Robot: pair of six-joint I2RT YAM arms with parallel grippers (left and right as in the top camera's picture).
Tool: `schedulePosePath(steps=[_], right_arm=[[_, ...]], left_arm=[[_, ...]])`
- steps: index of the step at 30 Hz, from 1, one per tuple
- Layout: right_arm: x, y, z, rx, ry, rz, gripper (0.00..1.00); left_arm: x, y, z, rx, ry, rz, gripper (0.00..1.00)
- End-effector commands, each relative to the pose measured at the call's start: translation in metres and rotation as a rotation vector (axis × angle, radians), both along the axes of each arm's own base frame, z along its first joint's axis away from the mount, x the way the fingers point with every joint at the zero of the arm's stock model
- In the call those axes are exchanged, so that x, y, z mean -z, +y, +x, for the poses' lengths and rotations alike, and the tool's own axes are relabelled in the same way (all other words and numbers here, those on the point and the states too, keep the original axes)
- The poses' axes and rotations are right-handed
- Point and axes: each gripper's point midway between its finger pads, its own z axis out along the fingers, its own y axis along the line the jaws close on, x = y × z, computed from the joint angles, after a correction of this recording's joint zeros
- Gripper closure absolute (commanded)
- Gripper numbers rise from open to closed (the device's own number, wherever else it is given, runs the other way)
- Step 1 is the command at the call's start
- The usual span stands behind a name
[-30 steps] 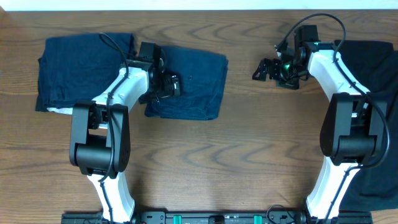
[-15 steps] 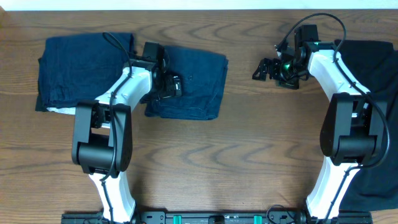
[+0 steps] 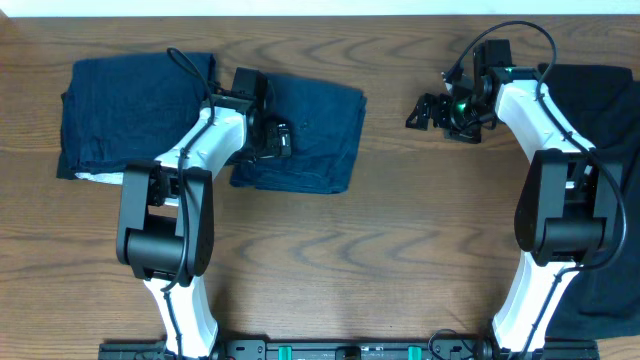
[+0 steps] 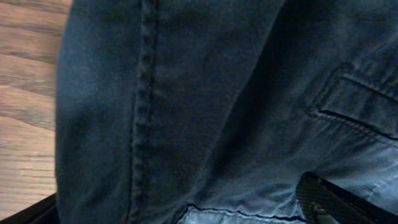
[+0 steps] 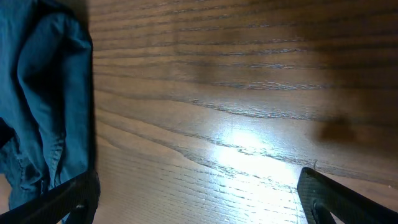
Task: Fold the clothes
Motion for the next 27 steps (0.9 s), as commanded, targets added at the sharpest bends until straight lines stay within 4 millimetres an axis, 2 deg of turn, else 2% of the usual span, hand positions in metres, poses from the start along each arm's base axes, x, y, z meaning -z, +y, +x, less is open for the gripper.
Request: schedulePosePath(steps=[1, 8, 15, 17, 21, 27], right_arm=[[-0.012, 0.001, 0.005, -0.012, -0.038, -0.004, 0.01], [-0.012, 0.001, 0.005, -0.012, -0.038, -0.005, 0.01], [-0.012, 0.001, 0.005, -0.012, -0.038, -0.004, 0.01], [-0.012, 0.001, 0.005, -0.013, -0.038, -0.005, 0.01], [-0.012, 0.001, 0.005, -0.012, -0.038, -0.005, 0.01], [-0.012, 0.001, 0.005, -0.012, -0.038, -0.004, 0.01]], left_arm=[[-0.007, 0.016, 0.004, 0.014, -0.024, 0.094, 0.01], [-0.013, 0.016, 0.002, 0.022, -0.022, 0.105, 0.0], [-0.052, 0.017, 0.012, 0.015, -0.121, 0.089, 0.02], [-0.056, 0.019, 0.013, 0.016, -0.133, 0.089, 0.02], [-0.052, 0.02, 0.013, 0.015, -0.125, 0.091, 0.02], [-0.033, 0.02, 0.014, 0.016, -0.094, 0.096, 0.02]])
